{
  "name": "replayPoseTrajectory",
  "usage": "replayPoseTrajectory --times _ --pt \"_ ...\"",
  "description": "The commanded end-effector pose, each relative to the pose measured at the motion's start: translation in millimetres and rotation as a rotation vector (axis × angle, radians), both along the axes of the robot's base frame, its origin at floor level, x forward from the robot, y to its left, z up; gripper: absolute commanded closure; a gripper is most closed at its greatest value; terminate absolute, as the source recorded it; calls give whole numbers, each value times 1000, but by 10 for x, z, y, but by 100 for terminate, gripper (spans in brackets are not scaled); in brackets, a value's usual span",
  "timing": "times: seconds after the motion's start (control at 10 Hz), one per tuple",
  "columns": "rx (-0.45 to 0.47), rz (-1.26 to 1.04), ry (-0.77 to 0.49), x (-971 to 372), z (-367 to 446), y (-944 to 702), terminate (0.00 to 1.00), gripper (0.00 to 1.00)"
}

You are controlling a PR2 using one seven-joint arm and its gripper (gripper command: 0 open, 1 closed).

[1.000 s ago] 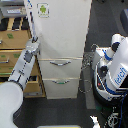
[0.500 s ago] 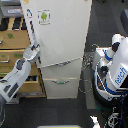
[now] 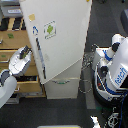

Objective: Opening the fridge

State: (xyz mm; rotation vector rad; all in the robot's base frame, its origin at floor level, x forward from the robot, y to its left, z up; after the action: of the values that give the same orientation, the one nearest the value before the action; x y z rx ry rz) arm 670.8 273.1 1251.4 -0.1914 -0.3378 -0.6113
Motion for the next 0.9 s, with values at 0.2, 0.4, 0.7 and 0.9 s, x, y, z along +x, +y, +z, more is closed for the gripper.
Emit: replayPoseTrajectory --times 0.2,0.4,0.7,0.9 --pt "252 -684 -448 -5489 1608 1149 0 0" --pt "254 -569 -251 -3922 796 1122 0 0" --pt "245 -387 12 -1371 -901 383 0 0" --pt "211 -125 149 367 -1452 -324 0 0"
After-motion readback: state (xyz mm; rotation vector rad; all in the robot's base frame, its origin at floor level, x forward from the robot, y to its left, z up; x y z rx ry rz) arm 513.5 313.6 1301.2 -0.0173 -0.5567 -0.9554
